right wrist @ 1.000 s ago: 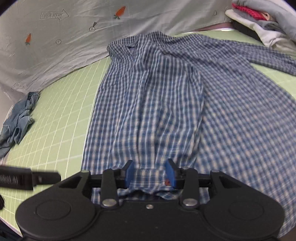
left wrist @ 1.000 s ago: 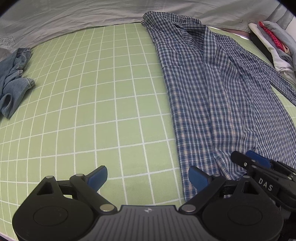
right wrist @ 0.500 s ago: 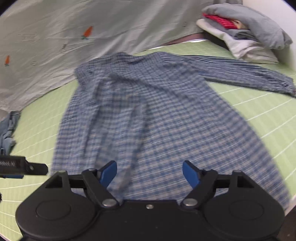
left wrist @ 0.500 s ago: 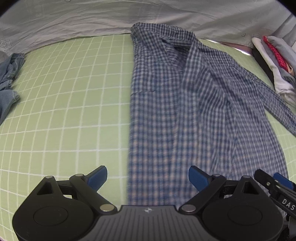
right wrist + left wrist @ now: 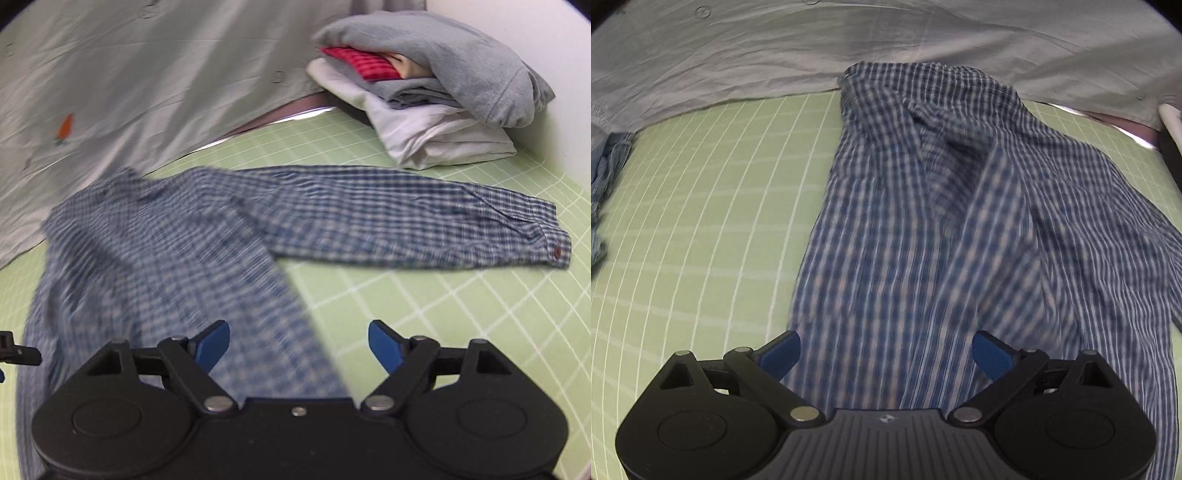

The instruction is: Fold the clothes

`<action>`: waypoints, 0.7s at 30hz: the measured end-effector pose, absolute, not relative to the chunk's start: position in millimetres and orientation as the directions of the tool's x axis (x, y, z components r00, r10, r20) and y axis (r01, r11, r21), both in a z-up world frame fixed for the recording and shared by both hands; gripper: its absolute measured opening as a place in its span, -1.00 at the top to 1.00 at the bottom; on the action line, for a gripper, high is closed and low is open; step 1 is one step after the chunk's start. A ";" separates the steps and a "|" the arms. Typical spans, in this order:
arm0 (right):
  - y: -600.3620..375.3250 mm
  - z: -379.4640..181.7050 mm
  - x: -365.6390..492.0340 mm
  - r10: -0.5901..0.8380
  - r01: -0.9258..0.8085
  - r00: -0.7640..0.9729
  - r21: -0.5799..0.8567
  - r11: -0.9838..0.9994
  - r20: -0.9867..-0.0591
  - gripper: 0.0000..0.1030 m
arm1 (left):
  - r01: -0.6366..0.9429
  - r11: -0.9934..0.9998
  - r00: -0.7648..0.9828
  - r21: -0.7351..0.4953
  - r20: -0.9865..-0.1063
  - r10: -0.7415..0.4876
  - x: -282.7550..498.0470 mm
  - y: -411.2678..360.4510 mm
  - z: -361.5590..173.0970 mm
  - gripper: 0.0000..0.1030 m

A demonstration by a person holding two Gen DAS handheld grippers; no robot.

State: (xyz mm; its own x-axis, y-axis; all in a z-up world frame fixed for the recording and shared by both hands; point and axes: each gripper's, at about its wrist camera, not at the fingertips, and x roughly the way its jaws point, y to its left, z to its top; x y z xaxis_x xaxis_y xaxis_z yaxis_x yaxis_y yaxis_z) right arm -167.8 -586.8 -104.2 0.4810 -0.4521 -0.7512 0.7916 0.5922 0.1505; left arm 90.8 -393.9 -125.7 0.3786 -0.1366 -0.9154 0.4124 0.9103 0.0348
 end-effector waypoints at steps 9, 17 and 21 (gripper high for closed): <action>-669.3 -114.6 -137.5 -0.569 0.856 0.374 0.035 0.516 -0.732 -0.61 | 0.344 0.916 0.486 0.205 -0.874 0.013 170.4 -453.9 -152.4 -0.92; -726.5 -116.2 -164.4 -0.673 0.927 0.241 -0.039 0.372 -0.700 -0.62 | 0.270 0.957 0.476 0.106 -0.879 -0.037 196.3 -439.1 -143.5 -0.99; -739.0 -116.0 -184.2 -0.699 0.953 0.177 -0.057 0.297 -0.693 -0.62 | 0.239 0.971 0.492 -0.022 -0.859 -0.140 191.0 -424.5 -117.2 -0.99</action>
